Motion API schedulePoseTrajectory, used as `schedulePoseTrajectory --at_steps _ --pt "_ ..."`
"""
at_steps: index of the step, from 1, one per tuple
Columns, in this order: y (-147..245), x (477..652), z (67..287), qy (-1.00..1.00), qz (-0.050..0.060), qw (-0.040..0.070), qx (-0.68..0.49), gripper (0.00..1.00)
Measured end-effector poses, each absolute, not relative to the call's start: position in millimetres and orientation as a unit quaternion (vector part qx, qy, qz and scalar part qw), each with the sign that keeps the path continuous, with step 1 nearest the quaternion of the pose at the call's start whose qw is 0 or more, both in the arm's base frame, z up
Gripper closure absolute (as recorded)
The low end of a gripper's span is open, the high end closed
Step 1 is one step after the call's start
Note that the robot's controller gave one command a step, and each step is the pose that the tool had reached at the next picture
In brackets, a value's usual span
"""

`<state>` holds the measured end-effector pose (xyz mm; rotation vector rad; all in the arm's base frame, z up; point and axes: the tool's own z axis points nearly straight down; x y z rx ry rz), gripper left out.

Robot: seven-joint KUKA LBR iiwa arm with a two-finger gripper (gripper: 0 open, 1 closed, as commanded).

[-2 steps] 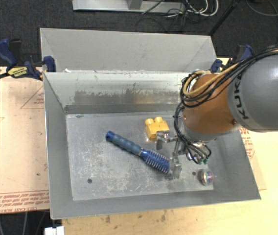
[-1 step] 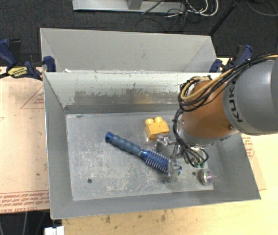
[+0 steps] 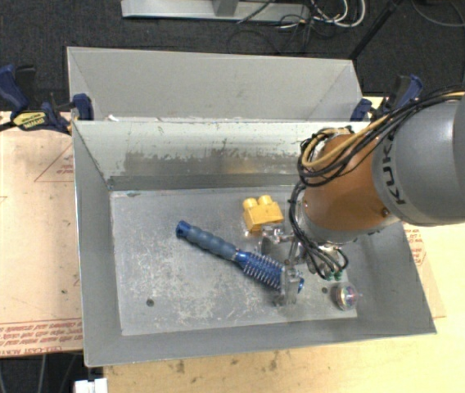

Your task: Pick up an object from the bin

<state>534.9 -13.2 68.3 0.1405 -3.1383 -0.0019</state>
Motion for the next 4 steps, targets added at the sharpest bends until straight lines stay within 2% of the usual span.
schedulePoseTrajectory --at_steps 1,2,3,4 --pt "-13.0 535.5 68.5 -0.999 0.0 -0.001 0.045 1.0" --pt "-12.6 535.5 70.6 -0.999 0.0 -0.001 0.045 1.0" --pt "-12.3 536.2 95.5 -0.999 0.0 -0.001 0.046 1.0" --pt "-12.0 536.0 94.9 -0.999 0.0 0.0 0.046 1.0"
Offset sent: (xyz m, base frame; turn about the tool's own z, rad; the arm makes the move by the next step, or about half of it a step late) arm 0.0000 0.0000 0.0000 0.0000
